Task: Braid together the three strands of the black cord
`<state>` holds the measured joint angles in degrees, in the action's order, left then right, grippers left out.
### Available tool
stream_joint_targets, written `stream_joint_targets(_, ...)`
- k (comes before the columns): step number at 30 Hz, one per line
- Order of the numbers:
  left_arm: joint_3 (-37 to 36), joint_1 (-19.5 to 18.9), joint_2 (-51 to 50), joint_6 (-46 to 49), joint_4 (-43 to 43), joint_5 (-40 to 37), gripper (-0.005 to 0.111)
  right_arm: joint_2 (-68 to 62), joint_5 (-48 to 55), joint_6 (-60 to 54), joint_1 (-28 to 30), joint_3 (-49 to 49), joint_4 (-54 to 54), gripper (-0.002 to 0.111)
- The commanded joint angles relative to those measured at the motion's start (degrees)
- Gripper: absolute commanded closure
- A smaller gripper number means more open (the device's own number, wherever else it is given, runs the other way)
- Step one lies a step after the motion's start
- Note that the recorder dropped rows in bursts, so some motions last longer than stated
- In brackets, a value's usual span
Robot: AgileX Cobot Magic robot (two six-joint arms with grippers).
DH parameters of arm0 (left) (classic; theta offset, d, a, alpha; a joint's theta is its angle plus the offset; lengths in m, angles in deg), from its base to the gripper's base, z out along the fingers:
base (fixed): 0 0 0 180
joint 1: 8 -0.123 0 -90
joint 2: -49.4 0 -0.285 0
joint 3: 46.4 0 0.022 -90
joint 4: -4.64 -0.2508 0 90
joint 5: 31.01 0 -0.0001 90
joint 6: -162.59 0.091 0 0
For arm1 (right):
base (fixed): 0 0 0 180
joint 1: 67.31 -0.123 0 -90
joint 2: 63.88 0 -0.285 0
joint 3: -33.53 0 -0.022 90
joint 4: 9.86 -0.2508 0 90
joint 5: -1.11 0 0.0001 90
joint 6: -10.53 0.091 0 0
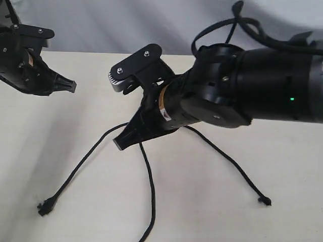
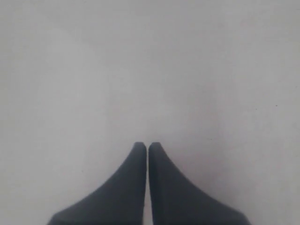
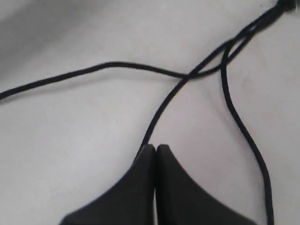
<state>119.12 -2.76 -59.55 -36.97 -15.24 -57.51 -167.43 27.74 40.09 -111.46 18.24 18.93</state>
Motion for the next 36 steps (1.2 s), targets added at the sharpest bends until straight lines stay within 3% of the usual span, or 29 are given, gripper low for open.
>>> stream_joint_targets(1, -0.33, 0.16, 0.46, 0.2, 1.14, 0.25, 0.104, -4.64, 15.68, -3.1, -0.01, 6.89, -6.59, 0.109)
stream_joint_targets(4, -0.33, 0.16, 0.46, 0.2, 2.06, -0.15, 0.104, -7.5, 18.96, -12.65, -0.01, 10.39, -17.8, 0.109)
stream_joint_targets(7, -0.33, 0.16, 0.46, 0.71, 3.64, -0.32, 0.104, -9.32, 17.69, -14.39, -0.63, 10.72, -21.99, 0.108)
stream_joint_targets(9, -0.33, 0.16, 0.46, 1.82, 4.14, -0.32, 0.104, -10.54, 18.14, -11.36, -1.93, 10.72, -22.09, 0.093)
stream_joint_targets(12, -0.33, 0.16, 0.46, 1.82, 4.14, -0.32, 0.104, -13.69, 20.01, -7.91, -2.71, 10.72, -22.53, 0.058)
stream_joint_targets(13, -0.33, 0.16, 0.46, 1.82, 4.14, -0.32, 0.104, -15.25, 20.44, -7.91, -2.71, 10.72, -23.17, 0.053)
stream_joint_targets(18, -0.33, 0.16, 0.46, 1.82, 4.58, -0.32, 0.104, -20.0, 20.21, -7.91, -2.37, 10.72, -23.16, 0.054)
stream_joint_targets(19, -0.33, 0.16, 0.46, 1.82, 5.23, -0.32, 0.104, -20.48, 20.08, -8.03, -2.12, 10.72, -23.79, 0.059)
stream_joint_targets(20, -0.33, 0.16, 0.46, 1.82, 5.23, -0.32, 0.104, -20.63, 20.08, -8.2, -1.9, 10.72, -24.06, 0.069)
stream_joint_targets(21, -0.33, 0.16, 0.46, 1.82, 5.23, -0.32, 0.104, -20.63, 20.08, -8.33, -1.51, 10.72, -24.5, 0.089)
stream_joint_targets(22, -0.33, 0.16, 0.46, 1.82, 5.23, -0.32, 0.104, -20.52, 20.2, -8.43, -1.41, 10.72, -24.5, 0.101)
stream_joint_targets(23, -0.33, 0.16, 0.46, 1.82, 5.23, -0.32, 0.104, -20.52, 20.41, -8.31, -1.27, 10.72, -24.5, 0.108)
stream_joint_targets(29, -0.33, 0.16, 0.46, 1.82, 5.23, -0.32, 0.104, -17.27, 23.13, -11.29, -1.12, 12.27, -23.67, 0.108)
stream_joint_targets(36, -0.33, 0.16, 0.46, 1.82, 5.34, -0.67, 0.104, -13.9, 30.24, -12.18, 3.24, 17.11, -10.53, 0.108)
